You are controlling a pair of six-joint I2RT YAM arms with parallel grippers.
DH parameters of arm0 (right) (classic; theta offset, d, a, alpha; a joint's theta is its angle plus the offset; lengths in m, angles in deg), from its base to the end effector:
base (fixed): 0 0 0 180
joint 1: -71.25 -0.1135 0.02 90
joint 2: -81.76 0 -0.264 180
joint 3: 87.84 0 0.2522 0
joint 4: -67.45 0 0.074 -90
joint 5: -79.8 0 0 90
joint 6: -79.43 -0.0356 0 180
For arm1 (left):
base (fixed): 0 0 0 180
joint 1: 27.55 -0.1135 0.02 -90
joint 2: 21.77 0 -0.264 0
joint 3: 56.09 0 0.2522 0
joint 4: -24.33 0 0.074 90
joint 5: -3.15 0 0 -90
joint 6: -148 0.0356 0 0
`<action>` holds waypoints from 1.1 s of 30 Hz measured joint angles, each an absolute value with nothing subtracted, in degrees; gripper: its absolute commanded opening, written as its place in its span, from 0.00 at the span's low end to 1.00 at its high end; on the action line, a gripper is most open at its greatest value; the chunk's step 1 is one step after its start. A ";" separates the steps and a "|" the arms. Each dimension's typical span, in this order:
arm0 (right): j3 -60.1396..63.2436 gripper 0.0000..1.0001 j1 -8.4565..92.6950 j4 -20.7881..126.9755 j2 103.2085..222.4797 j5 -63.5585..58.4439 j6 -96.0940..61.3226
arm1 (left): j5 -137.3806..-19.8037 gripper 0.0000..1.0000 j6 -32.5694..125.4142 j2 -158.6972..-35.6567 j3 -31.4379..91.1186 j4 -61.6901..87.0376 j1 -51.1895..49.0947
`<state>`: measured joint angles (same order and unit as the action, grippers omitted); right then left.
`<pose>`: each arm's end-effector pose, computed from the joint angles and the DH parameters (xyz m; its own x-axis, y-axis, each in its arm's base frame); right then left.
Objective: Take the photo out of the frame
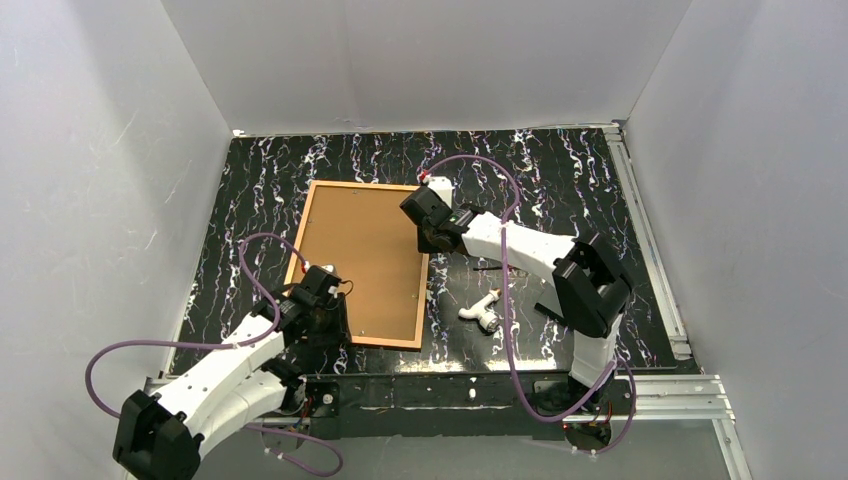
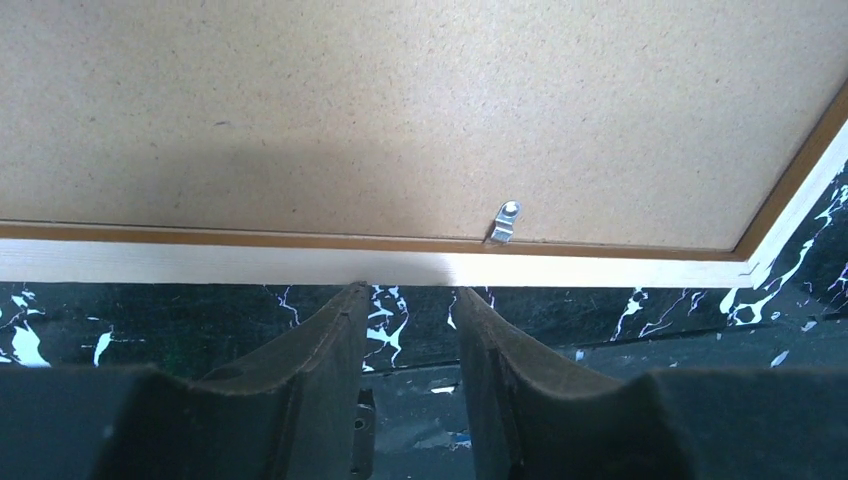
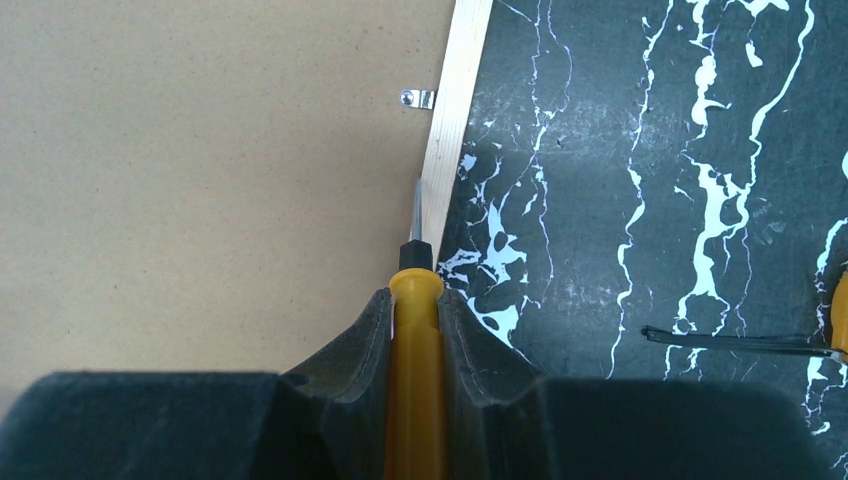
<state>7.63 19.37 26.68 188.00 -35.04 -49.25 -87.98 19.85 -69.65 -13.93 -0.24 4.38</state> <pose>0.2634 0.3115 0.2366 -0.7227 -0.0023 -0.6911 -0.1293 0.9828 0.1319 0.1604 -0.0991 0.2289 -0.6543 -0.3199 -0.6852 0.1400 0.8391 -0.5256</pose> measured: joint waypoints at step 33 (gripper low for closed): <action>7.91 0.01 22.47 37.13 191.15 -34.38 -36.09 | -88.85 0.46 20.94 -69.56 -13.82 0.09 4.38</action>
<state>7.91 22.47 37.13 191.15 -34.38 -36.09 -88.85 20.94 -69.56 -13.82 0.09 4.38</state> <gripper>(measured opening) 0.260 0.428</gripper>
